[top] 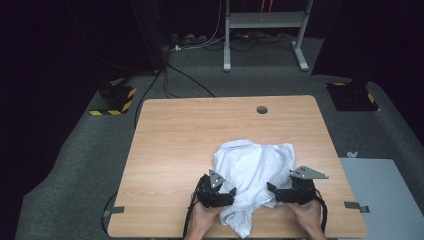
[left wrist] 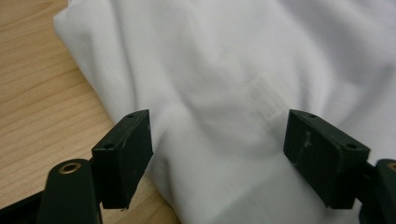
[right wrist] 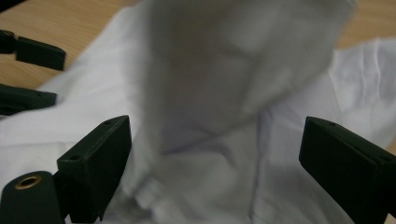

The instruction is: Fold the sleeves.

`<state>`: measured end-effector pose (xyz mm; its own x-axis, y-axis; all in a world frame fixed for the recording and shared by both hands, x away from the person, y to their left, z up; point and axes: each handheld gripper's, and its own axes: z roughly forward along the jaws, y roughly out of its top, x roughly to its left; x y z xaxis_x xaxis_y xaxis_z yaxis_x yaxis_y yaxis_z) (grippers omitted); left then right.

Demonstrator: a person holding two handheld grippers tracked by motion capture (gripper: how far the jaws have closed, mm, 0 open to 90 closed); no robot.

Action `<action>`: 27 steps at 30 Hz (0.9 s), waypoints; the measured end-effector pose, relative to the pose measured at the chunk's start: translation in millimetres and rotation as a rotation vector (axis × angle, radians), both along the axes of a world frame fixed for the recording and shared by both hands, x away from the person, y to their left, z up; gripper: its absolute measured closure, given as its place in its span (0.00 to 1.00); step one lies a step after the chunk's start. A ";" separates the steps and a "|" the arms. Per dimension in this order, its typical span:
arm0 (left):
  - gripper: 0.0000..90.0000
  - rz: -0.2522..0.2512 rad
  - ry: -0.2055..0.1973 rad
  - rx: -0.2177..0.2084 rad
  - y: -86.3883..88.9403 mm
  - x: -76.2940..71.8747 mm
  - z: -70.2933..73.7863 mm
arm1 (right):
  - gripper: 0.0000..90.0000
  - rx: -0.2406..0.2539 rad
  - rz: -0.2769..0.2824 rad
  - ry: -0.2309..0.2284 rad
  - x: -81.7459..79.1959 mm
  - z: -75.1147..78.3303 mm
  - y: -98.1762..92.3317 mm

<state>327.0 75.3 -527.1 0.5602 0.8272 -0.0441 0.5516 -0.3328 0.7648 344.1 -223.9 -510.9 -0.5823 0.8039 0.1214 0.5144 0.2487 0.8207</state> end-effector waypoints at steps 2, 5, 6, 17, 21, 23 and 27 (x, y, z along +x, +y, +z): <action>0.26 -0.001 0.005 -0.006 0.4 -0.2 -2.8 | 0.11 0.002 -0.005 0.029 1.0 -8.3 -8.9; 0.26 -0.006 0.007 -0.005 0.2 1.5 -4.5 | 0.11 0.010 0.016 0.057 -1.9 -17.3 -17.1; 0.26 -0.007 0.007 -0.003 0.1 2.1 -4.9 | 0.12 0.003 0.025 0.055 -2.4 -18.8 -17.8; 0.25 0.028 0.013 0.019 12.5 32.5 -9.8 | 0.15 0.044 0.041 0.086 4.6 -29.6 9.2; 0.24 0.091 0.045 -0.011 33.3 46.7 -3.8 | 0.15 0.059 0.032 0.080 13.9 -30.1 26.3; 0.25 0.096 0.029 -0.049 41.9 41.6 3.4 | 0.14 0.063 0.025 0.069 16.0 -27.8 32.7; 0.25 0.029 -0.017 -0.050 42.6 14.8 12.3 | 0.14 0.092 0.026 0.030 5.9 -17.4 26.6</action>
